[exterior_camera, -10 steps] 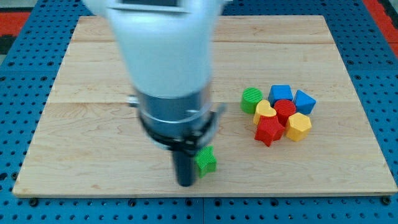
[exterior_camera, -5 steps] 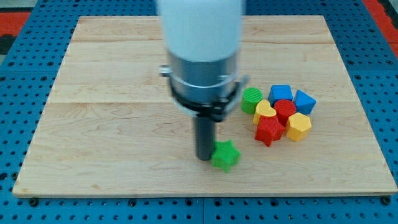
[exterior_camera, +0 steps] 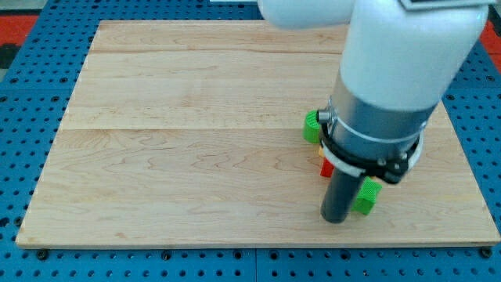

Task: Push the green star into the yellow hexagon

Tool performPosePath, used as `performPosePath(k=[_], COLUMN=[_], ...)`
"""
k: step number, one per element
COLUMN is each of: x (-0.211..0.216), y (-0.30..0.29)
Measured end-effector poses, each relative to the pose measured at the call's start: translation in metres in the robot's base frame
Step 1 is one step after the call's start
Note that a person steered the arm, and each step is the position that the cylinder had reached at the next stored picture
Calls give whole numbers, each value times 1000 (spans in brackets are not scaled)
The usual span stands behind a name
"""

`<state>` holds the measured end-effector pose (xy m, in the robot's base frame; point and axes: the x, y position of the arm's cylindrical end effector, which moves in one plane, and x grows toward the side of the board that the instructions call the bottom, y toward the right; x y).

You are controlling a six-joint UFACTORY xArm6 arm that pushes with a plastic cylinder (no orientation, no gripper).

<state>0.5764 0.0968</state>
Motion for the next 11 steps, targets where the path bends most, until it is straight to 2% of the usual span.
performPosePath(k=[1, 3, 5, 6, 7, 9, 10, 11], x=[-1, -4, -21, -18, -36, -65, -67, -43], y=[-8, 91, 87, 128, 142, 103, 113, 148])
